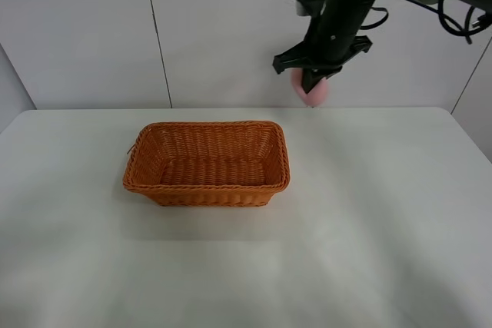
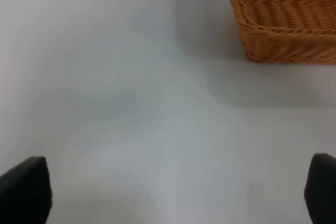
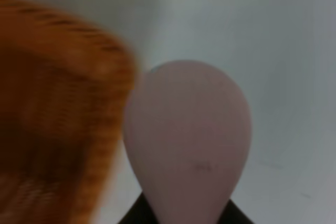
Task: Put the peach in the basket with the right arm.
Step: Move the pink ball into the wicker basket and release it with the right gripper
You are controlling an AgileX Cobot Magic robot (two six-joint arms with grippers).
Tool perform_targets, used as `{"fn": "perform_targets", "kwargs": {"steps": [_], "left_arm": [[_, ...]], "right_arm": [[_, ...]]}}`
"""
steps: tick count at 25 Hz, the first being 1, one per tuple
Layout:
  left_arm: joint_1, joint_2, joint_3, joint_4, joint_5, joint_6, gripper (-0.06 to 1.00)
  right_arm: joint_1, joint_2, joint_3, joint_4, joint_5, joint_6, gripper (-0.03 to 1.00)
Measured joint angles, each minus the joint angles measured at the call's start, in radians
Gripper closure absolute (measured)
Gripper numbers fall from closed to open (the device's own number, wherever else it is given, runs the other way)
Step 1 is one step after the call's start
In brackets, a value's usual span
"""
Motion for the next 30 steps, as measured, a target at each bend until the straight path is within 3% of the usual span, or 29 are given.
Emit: {"fn": "perform_targets", "kwargs": {"steps": [4, 10, 20, 23, 24, 25, 26, 27, 30], "left_arm": [[0.0, 0.0, 0.0, 0.0, 0.0, 0.0, -0.05], [0.0, 0.0, 0.0, 0.0, 0.0, 0.0, -0.05], [0.0, 0.0, 0.0, 0.0, 0.0, 0.0, -0.05], [0.0, 0.0, 0.0, 0.0, 0.0, 0.0, -0.05], [0.0, 0.0, 0.0, 0.0, 0.0, 0.0, -0.05], [0.0, 0.0, 0.0, 0.0, 0.0, 0.0, -0.05], [0.0, 0.0, 0.0, 0.0, 0.0, 0.0, -0.05], [0.0, 0.0, 0.0, 0.0, 0.0, 0.0, -0.05], [0.0, 0.0, 0.0, 0.0, 0.0, 0.0, -0.05]], "right_arm": [[0.126, 0.001, 0.0, 0.009, -0.014, 0.0, 0.96], [0.242, 0.059, -0.001, 0.009, -0.088, 0.009, 0.96], [0.279, 0.276, -0.001, 0.018, -0.306, 0.018, 0.95], [0.279, 0.314, -0.001, 0.019, -0.307, 0.022, 0.8], [0.279, 0.314, -0.001, 0.019, -0.307, 0.022, 0.8], [0.279, 0.322, -0.001, 0.02, -0.303, 0.022, 0.7], [0.279, 0.325, -0.001, 0.021, -0.298, 0.022, 0.5], [0.279, 0.325, -0.001, 0.021, -0.298, 0.022, 0.4], [0.279, 0.323, -0.013, 0.022, -0.294, 0.022, 0.3]]}}
